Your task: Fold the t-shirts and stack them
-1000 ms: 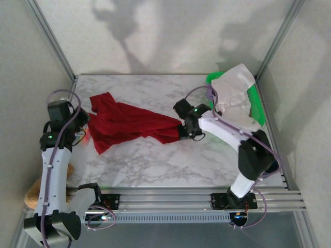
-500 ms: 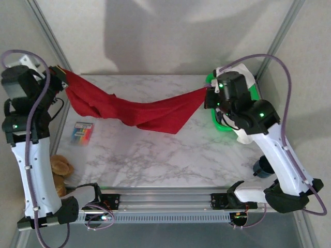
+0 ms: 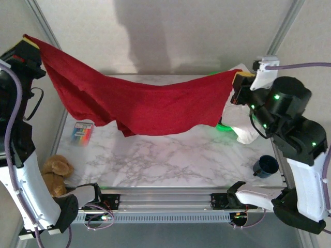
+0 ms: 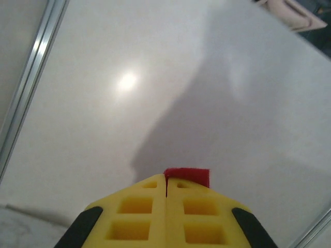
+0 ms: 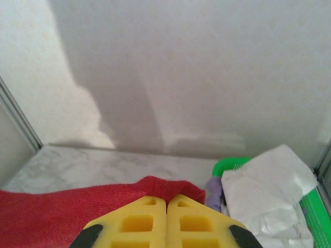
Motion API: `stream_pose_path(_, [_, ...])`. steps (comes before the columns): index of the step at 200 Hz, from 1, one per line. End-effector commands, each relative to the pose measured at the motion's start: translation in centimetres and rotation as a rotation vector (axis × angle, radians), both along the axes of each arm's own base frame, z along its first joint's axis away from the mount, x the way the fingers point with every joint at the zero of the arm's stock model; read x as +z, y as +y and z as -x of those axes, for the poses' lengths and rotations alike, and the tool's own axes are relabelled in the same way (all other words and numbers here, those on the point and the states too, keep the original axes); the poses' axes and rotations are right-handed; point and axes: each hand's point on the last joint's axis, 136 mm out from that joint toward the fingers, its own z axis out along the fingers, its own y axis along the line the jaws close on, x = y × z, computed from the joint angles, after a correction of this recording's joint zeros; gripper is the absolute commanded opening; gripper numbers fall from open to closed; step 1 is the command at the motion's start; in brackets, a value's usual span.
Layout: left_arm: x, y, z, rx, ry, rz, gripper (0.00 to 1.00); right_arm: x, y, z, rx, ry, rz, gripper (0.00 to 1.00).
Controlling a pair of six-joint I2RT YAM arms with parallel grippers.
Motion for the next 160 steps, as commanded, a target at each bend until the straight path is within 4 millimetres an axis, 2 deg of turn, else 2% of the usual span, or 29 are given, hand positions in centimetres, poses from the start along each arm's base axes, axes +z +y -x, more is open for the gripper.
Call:
stream_pose_path(1, [3.6, -0.9, 3.4, -0.007, -0.147, -0.044, 0.0, 2.7, -1.7, 2.2, 0.005, -0.097, -0.047, 0.0])
stream_pose_path(26, [3.9, -0.9, 5.4, 0.021, -0.17, -0.057, 0.0, 3.7, -3.0, 5.0, 0.047, -0.161, -0.118, 0.0])
stream_pose_path(56, [4.4, -1.7, 8.2, 0.02, -0.216, -0.093, 0.0, 3.8, -4.2, 7.0, 0.064, -0.166, -0.148, 0.0])
stream_pose_path(88, [3.8, -2.3, 9.1, -0.005, -0.212, -0.089, 0.0, 4.0, -5.3, 8.7, 0.072, -0.186, -0.172, 0.0])
stream_pose_path(111, [3.0, -1.7, 8.3, 0.019, -0.175, -0.082, 0.0, 3.0, -5.6, 8.4, 0.046, -0.162, -0.155, 0.0])
stream_pose_path(128, [2.4, -1.3, 6.0, 0.012, -0.119, -0.067, 0.0, 1.8, -5.3, 7.0, 0.008, -0.141, -0.102, 0.0])
stream_pose_path(139, [2.6, -1.3, 4.9, 0.0, -0.101, -0.062, 0.0, 1.4, -5.3, 6.0, -0.029, -0.143, -0.078, 0.0])
stream_pose_path(160, [3.2, -1.1, 3.6, -0.004, -0.104, -0.064, 0.0, 1.8, -5.0, 4.9, -0.059, -0.171, -0.055, 0.0])
